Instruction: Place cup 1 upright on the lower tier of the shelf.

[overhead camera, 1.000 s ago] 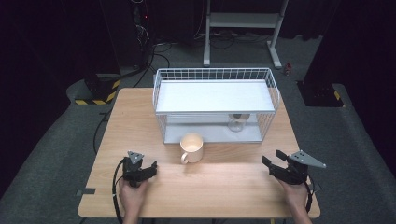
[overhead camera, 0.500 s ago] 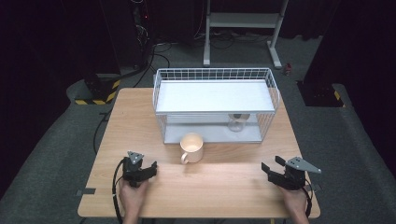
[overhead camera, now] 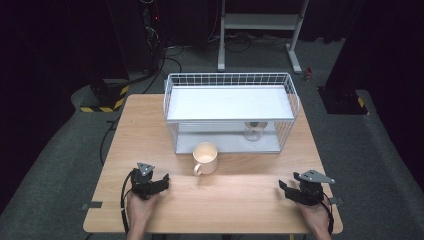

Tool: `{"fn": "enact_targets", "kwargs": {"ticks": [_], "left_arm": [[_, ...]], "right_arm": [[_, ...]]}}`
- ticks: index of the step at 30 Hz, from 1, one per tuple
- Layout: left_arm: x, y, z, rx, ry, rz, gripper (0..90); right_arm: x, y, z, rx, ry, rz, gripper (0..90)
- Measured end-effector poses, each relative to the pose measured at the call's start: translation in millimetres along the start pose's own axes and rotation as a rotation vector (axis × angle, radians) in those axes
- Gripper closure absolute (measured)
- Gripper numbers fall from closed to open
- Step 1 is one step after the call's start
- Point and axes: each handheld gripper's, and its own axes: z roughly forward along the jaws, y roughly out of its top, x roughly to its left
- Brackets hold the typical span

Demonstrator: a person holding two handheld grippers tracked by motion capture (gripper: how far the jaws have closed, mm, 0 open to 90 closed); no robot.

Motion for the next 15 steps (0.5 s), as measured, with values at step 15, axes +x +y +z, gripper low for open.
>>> {"fn": "enact_targets", "kwargs": {"ticks": [15], "left_arm": [[1.6,-2.5,-9.5,-0.032,-0.040,0.015,12.1]], "right_arm": [[2.5,1.6,9.2,0.097,-0.019,-0.031,23.2]]}}
